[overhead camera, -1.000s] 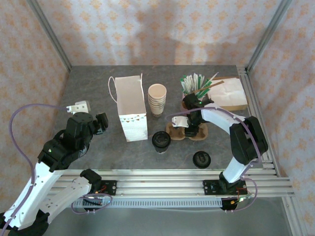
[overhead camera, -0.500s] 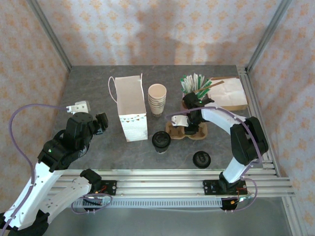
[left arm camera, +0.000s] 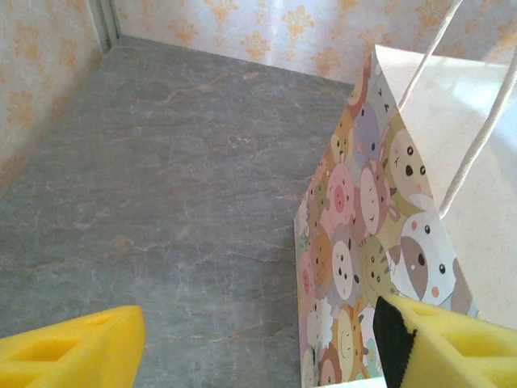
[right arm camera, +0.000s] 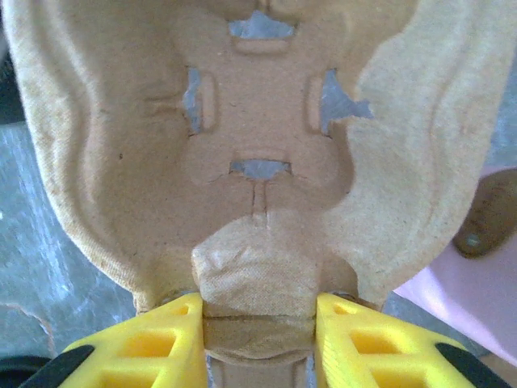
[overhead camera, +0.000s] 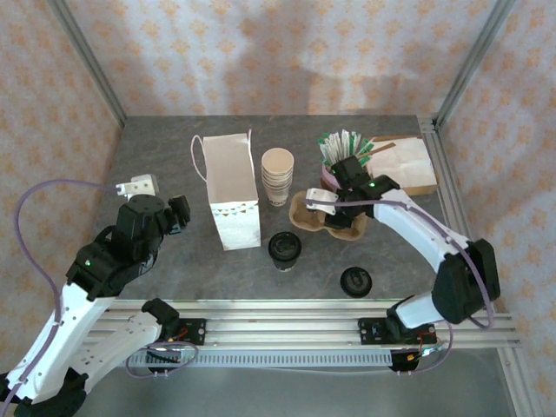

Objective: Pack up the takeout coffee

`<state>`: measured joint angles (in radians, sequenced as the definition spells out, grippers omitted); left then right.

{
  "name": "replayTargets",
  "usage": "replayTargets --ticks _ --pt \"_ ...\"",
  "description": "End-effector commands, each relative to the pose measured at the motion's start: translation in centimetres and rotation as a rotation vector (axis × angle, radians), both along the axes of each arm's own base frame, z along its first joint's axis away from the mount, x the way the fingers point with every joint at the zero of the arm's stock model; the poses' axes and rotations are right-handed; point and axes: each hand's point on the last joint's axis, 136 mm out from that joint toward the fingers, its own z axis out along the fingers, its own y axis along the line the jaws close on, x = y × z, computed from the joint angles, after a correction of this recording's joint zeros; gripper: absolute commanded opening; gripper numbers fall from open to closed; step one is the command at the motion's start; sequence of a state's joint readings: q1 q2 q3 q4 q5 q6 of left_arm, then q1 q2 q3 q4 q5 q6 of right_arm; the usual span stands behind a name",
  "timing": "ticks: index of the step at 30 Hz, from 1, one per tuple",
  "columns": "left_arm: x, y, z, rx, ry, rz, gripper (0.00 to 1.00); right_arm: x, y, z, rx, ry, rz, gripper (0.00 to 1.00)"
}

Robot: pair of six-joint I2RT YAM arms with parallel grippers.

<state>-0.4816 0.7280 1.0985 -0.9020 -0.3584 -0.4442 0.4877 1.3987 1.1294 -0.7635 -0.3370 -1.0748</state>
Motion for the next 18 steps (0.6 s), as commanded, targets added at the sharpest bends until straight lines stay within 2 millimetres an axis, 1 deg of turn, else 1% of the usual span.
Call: replayTargets --ticks 1,3,4,6,9,11,13,15,18 --pt "0.1 1.2 2.4 0.052 -0.043 0.041 0.76 -1.3 0.0 2.8 0.091 -0.028 -0.098 0.33" --pt "0.3 1.3 3.2 0.06 -0.049 0.05 0.76 -1.8 0.1 4.6 0.166 -0.066 -0.15 0.33" --pt "0.4 1.2 3.5 0.061 -0.053 0.049 0.76 -1.8 0.1 5.2 0.195 -0.074 -0.177 0.33" --pt "0.9 1.1 4.2 0.065 -0.061 0.052 0.77 -2.3 0.0 7.6 0.284 -0.114 -0.239 0.34" --pt "1.8 0.6 5.2 0.05 -0.068 0.048 0.77 -3.1 -0.1 10.2 0.392 -0.135 -0.295 0.34" --pt "2.4 0.2 5.9 0.016 -0.081 0.043 0.77 -3.4 0.0 12.1 0.476 -0.148 -0.34 0.32" --pt "3.2 -0.3 6.3 -0.039 -0.092 0.029 0.77 -3.7 0.3 14.2 0.573 -0.147 -0.383 0.26" --pt "4.1 -0.7 6.7 -0.097 -0.091 0.018 0.77 -4.1 0.8 16.4 0.677 -0.127 -0.42 0.26" --pt "5.2 -0.9 7.0 -0.168 -0.087 0.007 0.77 -4.2 1.8 19.4 0.82 -0.115 -0.431 0.24"
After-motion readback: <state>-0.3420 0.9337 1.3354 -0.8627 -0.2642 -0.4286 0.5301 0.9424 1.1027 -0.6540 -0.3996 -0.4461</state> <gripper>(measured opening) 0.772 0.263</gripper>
